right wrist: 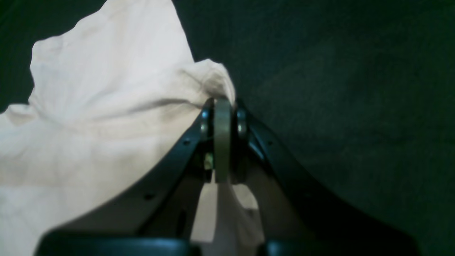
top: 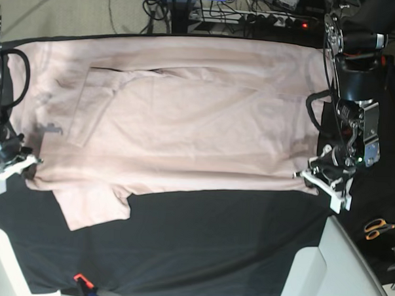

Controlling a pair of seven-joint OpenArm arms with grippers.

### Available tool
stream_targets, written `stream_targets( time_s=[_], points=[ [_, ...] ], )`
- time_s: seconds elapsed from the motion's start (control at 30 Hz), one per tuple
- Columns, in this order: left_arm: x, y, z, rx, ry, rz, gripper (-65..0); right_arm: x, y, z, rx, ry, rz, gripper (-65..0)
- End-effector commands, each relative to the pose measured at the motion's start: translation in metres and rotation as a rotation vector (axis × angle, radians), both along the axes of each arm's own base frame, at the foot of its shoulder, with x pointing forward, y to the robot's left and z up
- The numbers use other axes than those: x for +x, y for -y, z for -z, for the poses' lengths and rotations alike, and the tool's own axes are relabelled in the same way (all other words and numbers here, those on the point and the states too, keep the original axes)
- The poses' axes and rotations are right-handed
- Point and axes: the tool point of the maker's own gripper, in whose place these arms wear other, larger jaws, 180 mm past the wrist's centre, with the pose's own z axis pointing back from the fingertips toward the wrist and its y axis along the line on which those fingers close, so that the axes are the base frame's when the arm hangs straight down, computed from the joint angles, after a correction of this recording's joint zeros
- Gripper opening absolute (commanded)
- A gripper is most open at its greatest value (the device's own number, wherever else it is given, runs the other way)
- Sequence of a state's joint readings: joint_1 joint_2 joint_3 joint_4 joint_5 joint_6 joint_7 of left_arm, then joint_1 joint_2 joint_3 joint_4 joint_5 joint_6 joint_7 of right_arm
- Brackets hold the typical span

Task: Fold the T-shirt properly
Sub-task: 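Fold the side edge over toward the collar with both grippers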

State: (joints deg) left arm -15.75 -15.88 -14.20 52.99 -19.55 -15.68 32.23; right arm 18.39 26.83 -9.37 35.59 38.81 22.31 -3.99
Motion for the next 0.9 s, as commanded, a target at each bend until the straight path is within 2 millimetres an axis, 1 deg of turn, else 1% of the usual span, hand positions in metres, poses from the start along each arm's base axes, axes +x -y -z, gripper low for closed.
stream_targets(
  time_s=[0.0, 0.13, 0.23, 0.3, 0.43, 0.5, 0.6, 0.67, 0.8, 0.87],
  points=[
    [0.012, -0.011, -0.02, 0.023, 0.064, -0.007, -65.0, 0.014, 0.007, -0.021, -0.005, 0.059, 0.0, -65.0],
    [0.009, -0.007, -0.033, 0.049, 0.103, 0.02, -65.0, 0.008, 0.0, -0.022, -0.008, 0.065, -0.028, -65.0],
    [0.005, -0.001, -0.039, 0.059, 0.076, 0.048, -65.0, 0.003, -0.001, -0.018, -0.009, 0.056, -0.033, -65.0],
    [-0.002, 0.0, -0.039, 0.068, 0.072, 0.057, -65.0, -0.001, 0.001, -0.021, -0.022, 0.06, -0.045, -65.0],
    [-0.009, 0.003, -0.042, 0.085, 0.083, 0.074, -65.0, -0.008, -0.007, -0.023, -0.028, 0.072, -0.08, -65.0],
    [-0.014, 0.003, -0.042, 0.091, 0.08, 0.079, -65.0, -0.013, 0.001, -0.025, -0.036, 0.073, -0.069, -65.0],
    [-0.024, 0.002, -0.035, 0.096, 0.06, 0.083, -65.0, -0.019, 0.015, -0.027, -0.029, 0.065, -0.025, -65.0],
    [-0.03, 0.003, -0.034, 0.102, 0.057, 0.089, -65.0, -0.022, 0.021, -0.031, -0.025, 0.072, -0.009, -65.0],
    [-0.039, 0.006, -0.033, 0.111, 0.039, 0.105, -65.0, -0.029, 0.021, -0.035, -0.032, 0.078, -0.017, -65.0],
    [-0.042, 0.008, -0.036, 0.117, 0.023, 0.117, -65.0, -0.032, 0.018, -0.03, -0.031, 0.039, -0.029, -65.0]
  ],
)
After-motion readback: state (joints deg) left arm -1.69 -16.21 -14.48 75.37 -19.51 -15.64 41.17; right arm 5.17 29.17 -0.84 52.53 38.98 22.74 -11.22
